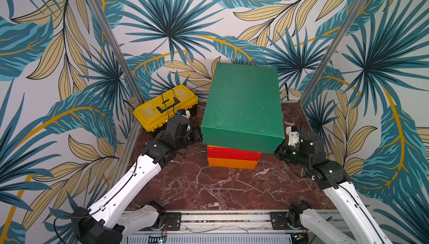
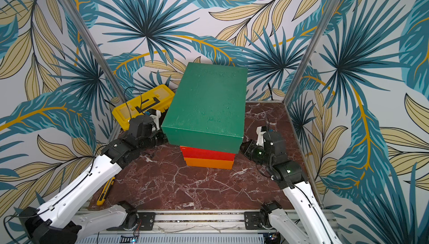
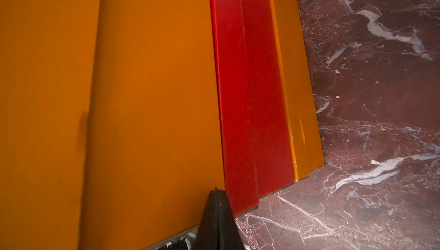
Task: Stack the shoeboxes
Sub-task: Adjust the shoebox.
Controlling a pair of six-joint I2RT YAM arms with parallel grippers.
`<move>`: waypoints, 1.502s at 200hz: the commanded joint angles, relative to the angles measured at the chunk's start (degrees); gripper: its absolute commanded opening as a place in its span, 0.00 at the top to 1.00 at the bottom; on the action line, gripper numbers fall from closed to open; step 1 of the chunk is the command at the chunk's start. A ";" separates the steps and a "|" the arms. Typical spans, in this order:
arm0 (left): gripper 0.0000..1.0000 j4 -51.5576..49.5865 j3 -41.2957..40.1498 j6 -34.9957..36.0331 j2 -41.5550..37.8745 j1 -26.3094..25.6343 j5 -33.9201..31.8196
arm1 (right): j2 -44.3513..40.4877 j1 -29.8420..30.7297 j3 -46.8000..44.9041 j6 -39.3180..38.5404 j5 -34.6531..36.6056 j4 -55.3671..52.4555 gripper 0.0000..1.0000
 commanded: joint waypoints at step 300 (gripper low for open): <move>0.90 -0.83 1.68 -0.32 2.11 -1.57 2.69 | 1.08 -0.17 3.11 -3.63 1.64 -2.30 0.98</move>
